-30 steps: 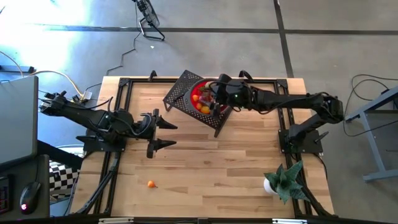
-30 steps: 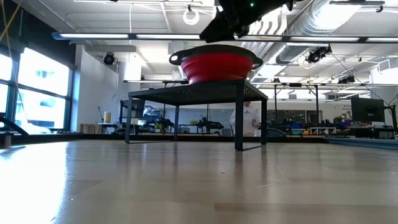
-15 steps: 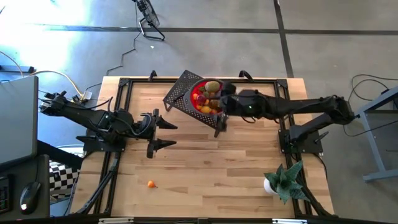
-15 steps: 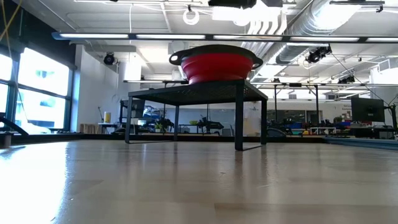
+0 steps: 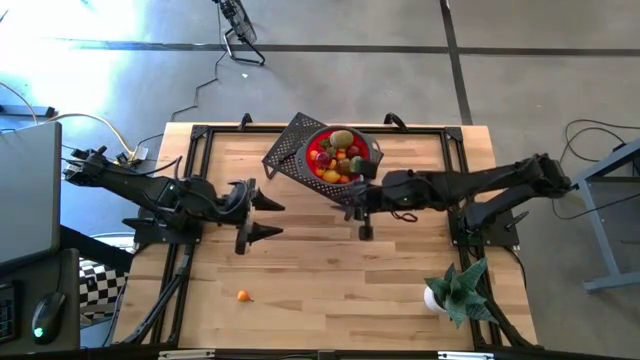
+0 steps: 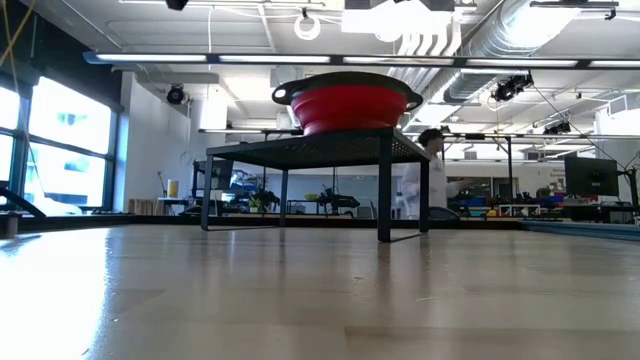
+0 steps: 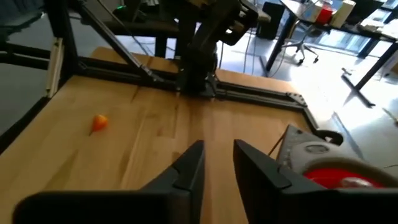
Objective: Pick & Place Fruit
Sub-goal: Put the pear into the strainer bowl on the shelf
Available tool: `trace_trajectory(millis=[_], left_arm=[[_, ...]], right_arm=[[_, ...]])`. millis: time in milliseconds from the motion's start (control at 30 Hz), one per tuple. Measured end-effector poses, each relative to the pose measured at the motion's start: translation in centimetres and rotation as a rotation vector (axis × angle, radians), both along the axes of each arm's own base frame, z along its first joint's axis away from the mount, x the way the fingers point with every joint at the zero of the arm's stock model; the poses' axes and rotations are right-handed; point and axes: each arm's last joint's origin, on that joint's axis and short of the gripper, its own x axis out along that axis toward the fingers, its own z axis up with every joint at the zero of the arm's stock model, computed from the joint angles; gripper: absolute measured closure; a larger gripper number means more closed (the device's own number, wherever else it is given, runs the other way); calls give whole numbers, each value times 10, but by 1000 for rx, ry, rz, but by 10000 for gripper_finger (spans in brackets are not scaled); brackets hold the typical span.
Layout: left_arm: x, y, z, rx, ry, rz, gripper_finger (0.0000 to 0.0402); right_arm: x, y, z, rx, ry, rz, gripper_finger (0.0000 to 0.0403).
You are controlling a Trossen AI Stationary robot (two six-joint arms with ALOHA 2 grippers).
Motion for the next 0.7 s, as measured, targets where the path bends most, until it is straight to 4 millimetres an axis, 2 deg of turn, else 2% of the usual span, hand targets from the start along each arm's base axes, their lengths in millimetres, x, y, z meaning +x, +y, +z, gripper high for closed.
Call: trace_trajectory(millis=[267,433,700], left_arm=[[-4,-9,-17,-164,180,-32,110],[-4,-30,-23,-193,213,-85,110],[-14,-67,-31,-125,230,-104,110]], right_arm=[[-4,21,-3,48,30,54,367],[-7,33,-3,55,31,93,372],[-8,43,-4,105,34,105,372]])
